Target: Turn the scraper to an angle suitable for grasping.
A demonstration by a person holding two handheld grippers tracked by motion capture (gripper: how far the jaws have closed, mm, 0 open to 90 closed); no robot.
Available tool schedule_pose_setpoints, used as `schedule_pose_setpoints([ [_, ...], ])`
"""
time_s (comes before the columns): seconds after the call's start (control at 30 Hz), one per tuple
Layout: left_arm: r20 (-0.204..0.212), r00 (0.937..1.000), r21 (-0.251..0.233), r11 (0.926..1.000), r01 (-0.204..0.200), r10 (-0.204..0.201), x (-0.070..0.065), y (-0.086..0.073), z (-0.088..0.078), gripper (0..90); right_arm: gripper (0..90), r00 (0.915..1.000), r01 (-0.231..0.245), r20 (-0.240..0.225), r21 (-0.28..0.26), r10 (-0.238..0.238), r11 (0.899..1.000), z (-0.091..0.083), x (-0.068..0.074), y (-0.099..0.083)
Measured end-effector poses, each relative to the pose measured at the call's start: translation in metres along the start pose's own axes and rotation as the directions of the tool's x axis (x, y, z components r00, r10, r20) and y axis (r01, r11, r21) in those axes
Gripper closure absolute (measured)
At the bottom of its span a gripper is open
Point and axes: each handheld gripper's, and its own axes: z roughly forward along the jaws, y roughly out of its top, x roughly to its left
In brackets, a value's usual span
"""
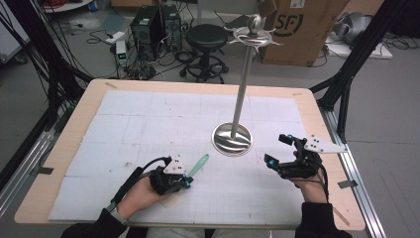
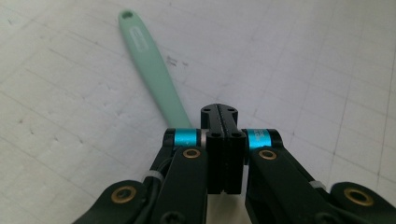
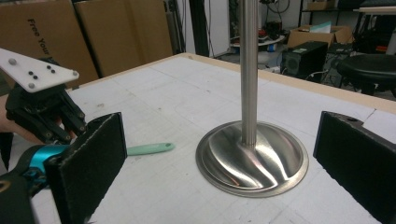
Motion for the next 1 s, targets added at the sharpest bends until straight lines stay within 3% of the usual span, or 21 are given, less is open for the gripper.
schedule_pose_setpoints([
  [0.07, 0.015, 0.9999, 0.001, 1.0000, 0.001, -0.001, -0.003, -0.001, 0.000, 90.0, 1.5, 1.0000, -0.005, 0.002, 0.000, 0.005, 1.000, 0.000, 0.000, 0.000],
  [0.17, 0.008, 0.9987, 0.013, 0.9987, -0.050, 0.050, -0.009, -0.002, -0.001, 90.0, 1.5, 1.0000, -0.007, -0.007, 0.009, 0.007, 1.000, 0.001, 0.000, -0.001],
  [0.37, 0.018, 0.9988, 0.022, 0.9987, -0.045, 0.045, -0.006, -0.006, -0.007, 90.0, 1.5, 0.9999, 0.001, -0.015, 0.023, -0.001, 1.000, 0.002, 0.001, -0.001],
  [0.53, 0.038, 0.9986, 0.029, 0.9988, -0.039, 0.038, 0.002, -0.013, -0.015, 90.0, 1.5, 0.9999, 0.004, -0.011, 0.033, -0.004, 0.999, 0.002, 0.001, -0.001],
  [0.77, 0.035, 0.9994, 0.041, 0.9992, 0.000, -0.001, 0.018, -0.023, -0.028, 90.0, 1.5, 0.9998, 0.017, -0.012, 0.049, -0.017, 0.999, 0.005, 0.002, -0.002],
  [0.87, 0.026, 0.9995, 0.064, 0.9978, -0.016, 0.014, 0.025, -0.028, -0.036, 90.0, 1.5, 0.9998, 0.018, -0.014, 0.054, -0.017, 0.998, 0.005, 0.002, -0.002],
  [1.0, 0.011, 0.9999, 0.077, 0.9970, 0.008, -0.009, 0.038, -0.035, -0.046, 90.0, 1.5, 0.9998, 0.017, -0.010, 0.055, -0.017, 0.998, 0.005, 0.002, -0.002],
])
